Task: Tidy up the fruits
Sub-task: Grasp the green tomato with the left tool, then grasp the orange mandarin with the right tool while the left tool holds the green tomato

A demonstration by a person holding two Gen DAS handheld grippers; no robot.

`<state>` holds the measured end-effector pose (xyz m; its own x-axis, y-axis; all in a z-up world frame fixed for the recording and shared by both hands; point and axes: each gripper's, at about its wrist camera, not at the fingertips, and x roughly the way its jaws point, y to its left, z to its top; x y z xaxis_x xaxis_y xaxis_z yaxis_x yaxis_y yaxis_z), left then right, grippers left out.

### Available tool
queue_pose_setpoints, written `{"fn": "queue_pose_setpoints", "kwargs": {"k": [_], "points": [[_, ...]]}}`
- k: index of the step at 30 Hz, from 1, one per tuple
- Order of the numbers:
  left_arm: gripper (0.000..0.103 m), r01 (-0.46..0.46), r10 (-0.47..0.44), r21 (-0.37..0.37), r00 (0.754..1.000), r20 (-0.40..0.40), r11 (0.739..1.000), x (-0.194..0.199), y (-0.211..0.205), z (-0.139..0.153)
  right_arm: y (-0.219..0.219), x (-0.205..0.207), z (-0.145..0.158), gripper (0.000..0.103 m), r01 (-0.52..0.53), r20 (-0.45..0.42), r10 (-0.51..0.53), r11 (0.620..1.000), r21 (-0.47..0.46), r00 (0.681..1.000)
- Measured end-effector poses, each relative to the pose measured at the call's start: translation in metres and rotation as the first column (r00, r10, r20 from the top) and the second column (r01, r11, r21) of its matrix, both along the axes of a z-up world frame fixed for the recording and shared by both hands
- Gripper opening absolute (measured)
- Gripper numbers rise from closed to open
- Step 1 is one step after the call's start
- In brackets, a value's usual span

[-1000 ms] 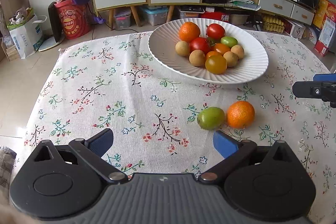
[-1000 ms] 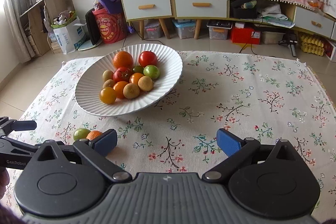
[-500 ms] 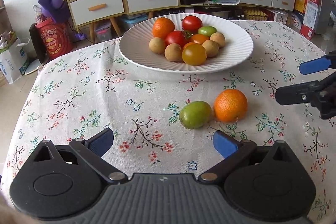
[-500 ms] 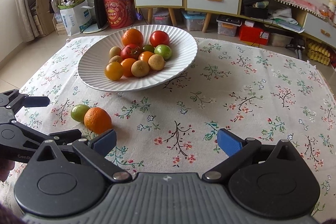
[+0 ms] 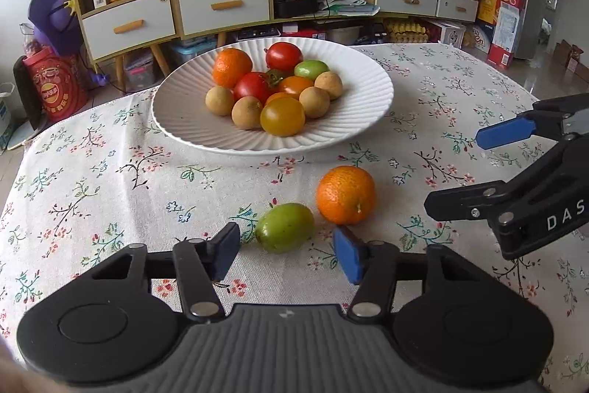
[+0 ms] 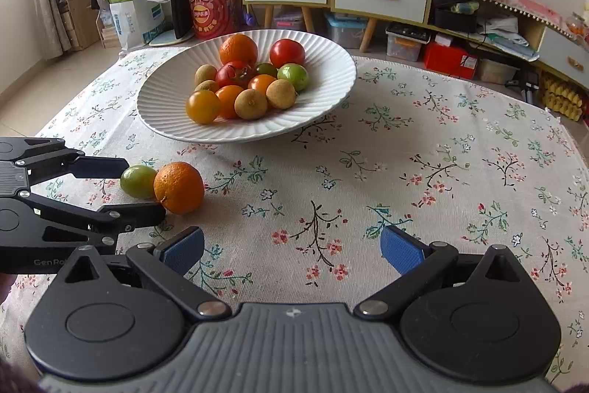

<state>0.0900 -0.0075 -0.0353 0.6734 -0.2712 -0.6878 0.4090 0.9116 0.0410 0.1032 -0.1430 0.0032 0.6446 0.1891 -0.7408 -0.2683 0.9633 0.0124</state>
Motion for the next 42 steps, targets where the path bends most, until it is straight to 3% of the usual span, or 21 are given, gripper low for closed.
{"fn": "queue_pose_setpoints", "kwargs": {"k": [3,5,25,38,42], "points": [[0.031,0.014,-0.014,0.016,1.0,0.007,1.0,-0.001,-0.004,0.001,0.002,0.0,-0.001,0.102,-0.004,-0.002,0.004,1.0,-0.001,1.0],[0.028,0.021,-0.021,0.022,1.0,0.006,1.0,-0.002,-0.005,0.001,0.004,0.0,-0.001,0.102,-0.007,-0.003,0.007,1.0,-0.004,1.0],[0.028,-0.094,0.095,0.027,0.995,-0.035,0.995,-0.006,0.035,0.006,0.033,0.013,-0.007,0.1,-0.025,-0.025,0.025,1.0,-0.006,0.999],[0.028,-0.096,0.097,0.028,0.994,-0.04,0.995,-0.007,0.043,0.005,0.05,0.013,-0.013,0.083,-0.09,0.014,0.09,0.996,-0.022,0.996],[0.028,-0.097,0.098,0.029,0.994,-0.039,0.995,-0.007,0.043,0.005,0.049,0.013,-0.011,0.07,-0.087,0.029,0.088,0.996,-0.009,0.996]]}}
